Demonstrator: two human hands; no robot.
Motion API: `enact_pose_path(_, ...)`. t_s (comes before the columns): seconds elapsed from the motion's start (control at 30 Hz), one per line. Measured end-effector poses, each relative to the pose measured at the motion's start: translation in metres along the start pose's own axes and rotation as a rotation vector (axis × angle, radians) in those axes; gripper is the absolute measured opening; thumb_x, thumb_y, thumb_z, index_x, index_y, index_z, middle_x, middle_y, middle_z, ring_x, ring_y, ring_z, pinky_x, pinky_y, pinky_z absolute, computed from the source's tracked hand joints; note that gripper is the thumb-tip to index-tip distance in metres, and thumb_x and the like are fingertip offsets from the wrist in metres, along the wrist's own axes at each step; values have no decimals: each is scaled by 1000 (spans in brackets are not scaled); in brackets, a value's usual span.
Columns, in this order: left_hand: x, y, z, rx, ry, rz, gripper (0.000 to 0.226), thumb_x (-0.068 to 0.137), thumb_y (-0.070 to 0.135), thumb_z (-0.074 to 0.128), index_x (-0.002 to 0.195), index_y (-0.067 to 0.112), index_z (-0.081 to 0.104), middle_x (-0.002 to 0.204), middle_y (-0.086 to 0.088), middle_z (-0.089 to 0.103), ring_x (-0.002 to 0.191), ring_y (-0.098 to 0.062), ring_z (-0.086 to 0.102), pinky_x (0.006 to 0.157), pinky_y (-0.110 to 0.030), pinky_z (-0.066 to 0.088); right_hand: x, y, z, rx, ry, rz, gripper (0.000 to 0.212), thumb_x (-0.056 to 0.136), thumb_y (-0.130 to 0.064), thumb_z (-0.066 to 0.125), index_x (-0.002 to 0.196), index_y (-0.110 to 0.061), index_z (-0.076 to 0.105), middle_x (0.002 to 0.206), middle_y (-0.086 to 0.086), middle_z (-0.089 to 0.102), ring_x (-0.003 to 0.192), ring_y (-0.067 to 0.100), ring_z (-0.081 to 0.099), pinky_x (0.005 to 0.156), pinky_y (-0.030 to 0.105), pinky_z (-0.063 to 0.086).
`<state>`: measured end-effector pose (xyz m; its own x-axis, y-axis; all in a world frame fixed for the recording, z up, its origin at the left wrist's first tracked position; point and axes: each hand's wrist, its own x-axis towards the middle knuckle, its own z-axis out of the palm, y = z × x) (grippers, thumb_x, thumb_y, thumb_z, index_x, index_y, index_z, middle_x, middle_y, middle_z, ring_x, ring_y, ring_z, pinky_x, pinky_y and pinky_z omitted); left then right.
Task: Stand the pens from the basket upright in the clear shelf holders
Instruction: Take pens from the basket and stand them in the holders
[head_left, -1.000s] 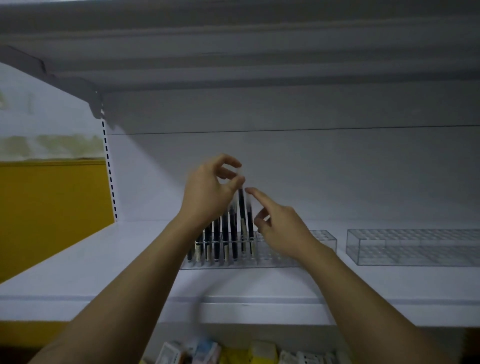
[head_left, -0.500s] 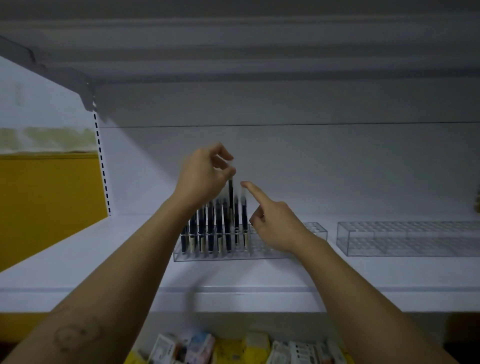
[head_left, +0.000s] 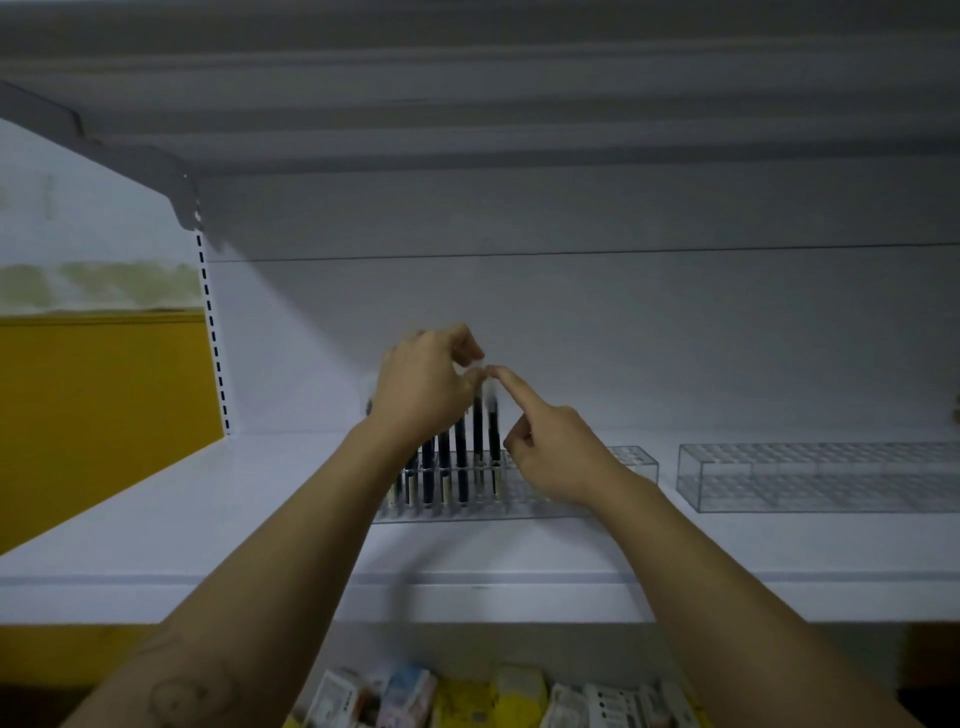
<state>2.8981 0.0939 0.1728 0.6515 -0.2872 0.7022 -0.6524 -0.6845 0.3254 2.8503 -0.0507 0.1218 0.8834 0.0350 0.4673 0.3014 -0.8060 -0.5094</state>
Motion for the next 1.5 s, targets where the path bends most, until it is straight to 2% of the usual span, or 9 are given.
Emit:
enact_pose_path(0.07, 1, -5, 4, 102, -19, -44, 16, 88, 36, 64, 100, 27, 63, 115, 3, 63, 112, -18, 54, 103, -44, 40, 1, 1, 1, 11, -3, 7, 79, 92, -6, 48, 144, -54, 12, 87, 9, 66, 76, 23, 65, 76, 40, 58)
enact_pose_path(0.3, -6, -10, 5, 213, -17, 14, 22, 91, 37, 58, 111, 29, 61, 120, 3, 64, 117, -18, 53, 117, -45, 20, -1, 2, -1, 9, -17, 15, 81, 93, -6, 49, 148, -50, 10, 89, 10, 67, 78, 23, 64, 78, 37, 57)
enact_pose_path(0.53, -39, -9, -7, 230, -13, 65, 51, 92, 39, 57, 141, 30, 44, 145, 5, 46, 137, -12, 35, 121, -41, 1, -25, 1, 12, 102, 103, 24, 95, 93, -21, 62, 148, -49, -10, 148, 0, 38, 130, 15, 44, 104, 31, 41)
enact_pose_path(0.73, -92, -2, -5, 197, 14, 146, 53, 90, 36, 60, 140, 27, 46, 144, 5, 47, 137, -13, 34, 121, -37, 2, -72, -2, 6, -19, 219, -33, 78, 92, -33, 61, 152, -38, 11, 154, -10, 22, 139, 11, 29, 109, 27, 29)
enact_pose_path(0.87, -133, 13, 4, 138, 17, 213, 50, 87, 33, 64, 135, 23, 53, 137, 3, 54, 131, -17, 44, 118, -37, 15, -113, 2, 1, -125, 203, -7, 80, 90, -38, 63, 152, -37, 12, 155, -9, 20, 142, 12, 23, 115, 34, 28)
enact_pose_path(1.0, -176, 29, 23, 101, 18, 236, 40, 83, 35, 64, 120, 21, 63, 118, -1, 62, 108, -24, 56, 93, -39, 43, -162, 12, 3, -193, 212, 46, 71, 87, -42, 65, 147, -36, 29, 148, -10, 30, 136, 13, 32, 111, 37, 36)
enact_pose_path(1.2, -248, 43, 67, 80, -67, 271, 35, 82, 40, 59, 112, 23, 65, 105, 1, 62, 94, -23, 58, 76, -34, 44, -247, 41, 25, -299, 135, 147, 54, 87, -43, 63, 136, -28, 46, 131, -8, 41, 122, 12, 41, 101, 29, 39)
enact_pose_path(1.4, -321, 41, 120, 46, -424, 124, 54, 92, 48, 51, 142, 32, 39, 144, 9, 42, 130, -16, 40, 103, -31, 28, -312, 90, 69, -400, -99, 342, 67, 90, -51, 56, 148, -33, 28, 151, -6, 30, 138, 15, 27, 112, 29, 23)
enact_pose_path(1.5, -351, 35, 152, 79, -563, 90, 59, 92, 53, 49, 145, 31, 34, 148, 9, 38, 137, -15, 32, 110, -33, 22, -338, 117, 95, -425, -219, 430, 73, 91, -54, 54, 152, -33, 20, 158, -4, 18, 145, 19, 17, 116, 34, 15)
